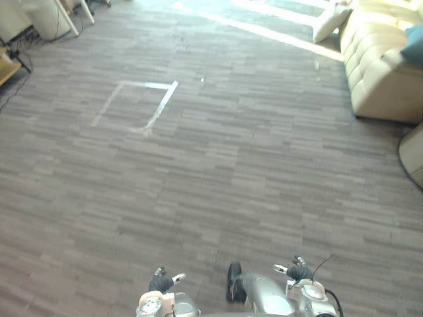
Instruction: Pick up cushions and gather them together orderly.
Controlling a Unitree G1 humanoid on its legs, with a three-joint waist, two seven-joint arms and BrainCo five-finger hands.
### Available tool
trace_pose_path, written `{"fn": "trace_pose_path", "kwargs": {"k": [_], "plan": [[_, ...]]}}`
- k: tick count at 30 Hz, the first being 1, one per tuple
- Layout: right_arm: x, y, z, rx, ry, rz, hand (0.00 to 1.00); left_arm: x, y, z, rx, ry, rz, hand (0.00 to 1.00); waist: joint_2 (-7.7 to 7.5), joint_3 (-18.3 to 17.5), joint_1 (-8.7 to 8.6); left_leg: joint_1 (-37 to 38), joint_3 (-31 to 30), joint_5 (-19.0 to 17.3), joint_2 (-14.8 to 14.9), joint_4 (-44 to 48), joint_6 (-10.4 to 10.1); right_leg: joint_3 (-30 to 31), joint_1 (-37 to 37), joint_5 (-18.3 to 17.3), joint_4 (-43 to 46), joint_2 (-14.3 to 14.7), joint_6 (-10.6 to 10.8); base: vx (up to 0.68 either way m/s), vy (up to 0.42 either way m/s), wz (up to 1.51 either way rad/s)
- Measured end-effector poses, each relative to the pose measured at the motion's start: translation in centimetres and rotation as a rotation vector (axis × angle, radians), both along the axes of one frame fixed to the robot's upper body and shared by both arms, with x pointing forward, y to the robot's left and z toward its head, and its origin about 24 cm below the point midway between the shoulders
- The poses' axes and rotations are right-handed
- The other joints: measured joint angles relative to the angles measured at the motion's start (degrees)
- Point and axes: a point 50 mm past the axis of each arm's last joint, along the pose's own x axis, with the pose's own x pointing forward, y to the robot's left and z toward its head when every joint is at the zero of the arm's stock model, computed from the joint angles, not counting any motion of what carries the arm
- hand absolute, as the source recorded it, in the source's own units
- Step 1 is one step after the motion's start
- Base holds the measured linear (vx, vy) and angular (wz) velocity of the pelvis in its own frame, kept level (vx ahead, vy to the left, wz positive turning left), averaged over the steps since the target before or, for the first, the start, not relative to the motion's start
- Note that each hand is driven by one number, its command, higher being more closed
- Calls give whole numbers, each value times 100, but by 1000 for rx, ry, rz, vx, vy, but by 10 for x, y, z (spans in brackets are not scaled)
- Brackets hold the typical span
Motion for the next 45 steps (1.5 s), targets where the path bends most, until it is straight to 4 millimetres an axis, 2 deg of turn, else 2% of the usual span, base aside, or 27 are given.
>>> {"fn": "trace_pose_path", "kwargs": {"k": [4,6,7,8,9,10,11,12,16,18,21,23,24,25,26,27,28,29,30,32,35,38,39,41,43,44,45], "plan": [[1,-2,1,-11,-4,-2,0,1,-6,0,-24,-16,27,0,206,41,35,-510,-260,776,-426,-3106,-64,562,766,-279,-513,2,280,554,154,-82],[-5,-6,-1,-25,13,-7,0,3,-8,1,-35,-27,32,0,277,1,110,-792,-377,1208,-344,-3257,119,783,1188,-635,-655,29,378,687,375,-64],[-14,-1,-5,-15,35,-11,0,3,-2,2,-21,-30,32,0,69,-155,191,-770,-380,1590,-547,-2965,295,880,1319,-936,-475,-226,531,686,317,-39],[-23,0,-8,-10,56,-14,0,1,1,1,-13,-20,35,0,-194,-286,162,-795,-403,1563,-744,-2698,462,851,937,-1249,547,-475,898,704,299,-37],[-24,1,-8,-8,59,-15,0,1,2,1,-12,-17,36,0,-220,-308,163,-778,-403,1506,-788,-2655,563,852,768,-1296,976,-517,984,727,273,-25],[-26,6,-9,9,61,-23,0,0,8,1,5,-12,33,0,-338,-323,167,-560,-364,1302,-976,-2630,829,869,112,-1173,2638,-709,1309,700,284,-9],[-23,9,-9,16,51,-18,0,0,13,1,18,-5,30,0,-483,-300,106,-338,-344,1128,-1135,-2686,858,883,-307,-772,3647,-888,1815,811,322,12],[-19,11,-7,23,36,-17,0,0,16,0,32,14,16,0,-582,-266,-5,108,-409,880,-1339,-2776,895,769,-720,-516,4809,-1150,1889,639,244,25],[-12,3,-2,-1,-7,-5,0,-6,6,-7,31,74,-39,0,-363,-223,-91,1826,-473,472,-1393,-3596,944,-201,-1688,-1055,4967,-1391,1004,638,160,8],[-4,-1,2,-13,-43,-3,0,-5,4,-8,30,82,-57,0,-302,-189,-125,2265,-487,396,-1350,-3928,901,-676,-2237,-1099,4021,-1332,925,627,39,9],[5,-3,6,-14,-69,-9,0,-6,2,-9,24,89,-61,0,-315,-156,-322,2882,-486,191,-1292,-4362,595,-1271,-2669,44,929,-1025,939,682,-16,29],[2,-7,5,-22,-60,-18,0,-12,2,-10,24,103,-57,0,-354,-169,-373,3369,-602,-114,-1314,-4389,386,-996,-2816,400,504,-924,880,799,-92,45],[0,-12,5,-31,-53,-27,0,-17,-2,-12,15,115,-54,0,-253,-208,-427,3559,-768,-267,-1174,-4142,324,-609,-2927,974,1075,-781,493,870,-165,39],[-5,-15,3,-27,-37,-50,0,-22,-3,-14,14,127,-52,0,-191,-341,-406,3313,-940,-270,-1012,-3400,316,-396,-3076,1016,1616,-734,351,878,-210,42],[-7,-17,4,-29,-35,-66,0,-22,-4,-14,14,129,-57,0,-147,-376,-417,3088,-995,-250,-884,-2790,292,-460,-3050,864,1800,-716,254,827,-286,37],[-9,-27,5,-44,-31,-90,0,-20,-8,-14,5,124,-57,0,69,-317,-433,2624,-989,35,-543,-1543,12,-682,-2805,545,1866,-617,202,626,-250,46],[-11,-32,5,-56,-23,-97,0,-19,-12,-14,-11,119,-43,0,228,-232,-456,2145,-986,696,-180,-385,-52,-767,-2488,314,1783,-460,151,888,-314,40],[-14,-36,4,-66,-6,-100,0,-20,-13,-14,-27,108,-15,0,318,-179,-413,1675,-868,900,256,782,-2,-791,-2044,129,1594,-261,52,862,-267,25],[-18,-33,2,-61,11,-103,0,-16,-7,-11,-21,85,12,0,262,-102,-356,1298,-667,611,531,1633,108,-757,-1384,-84,1331,-121,-25,852,-248,3],[-19,-22,-1,-34,21,-90,0,-10,2,-6,4,54,6,0,-27,-48,-270,689,-426,181,425,1463,166,-597,-423,-186,750,-111,8,612,-169,-24],[-15,-15,-1,-24,11,-68,0,-1,4,0,12,10,1,0,-116,-56,-70,-124,-284,17,-27,-186,223,-224,172,-233,193,-150,92,708,-111,-70],[-15,-10,-2,-12,9,-69,0,2,0,1,1,-10,2,0,-14,-24,2,-497,-552,808,-570,-3067,89,199,833,-422,-347,-244,313,584,110,-72],[-18,-11,-3,-17,18,-71,0,3,-4,1,-12,-20,11,0,103,-46,40,-695,-731,1024,-582,-3503,-111,379,972,-569,-450,-188,404,585,274,-84],[-23,-9,-4,-21,33,-66,0,5,-3,3,-15,-37,14,0,63,-91,152,-912,-793,1630,-571,-3134,85,709,1263,-1004,-377,-317,496,614,314,-88],[-32,-3,-8,-5,48,-61,0,4,7,4,11,-32,19,0,-326,-288,115,-920,-597,1606,-843,-2581,466,994,781,-1351,1056,-741,587,701,277,-68],[-31,2,-8,7,42,-64,0,4,9,4,15,-29,21,0,-369,-312,110,-843,-563,1483,-912,-2530,662,1042,476,-1310,1756,-813,671,743,275,-42],[-27,6,-7,16,28,-63,0,3,16,4,35,-19,16,0,-575,-288,40,-548,-491,1223,-1070,-2591,727,1056,-92,-926,3164,-1024,1278,723,286,-1]]}}
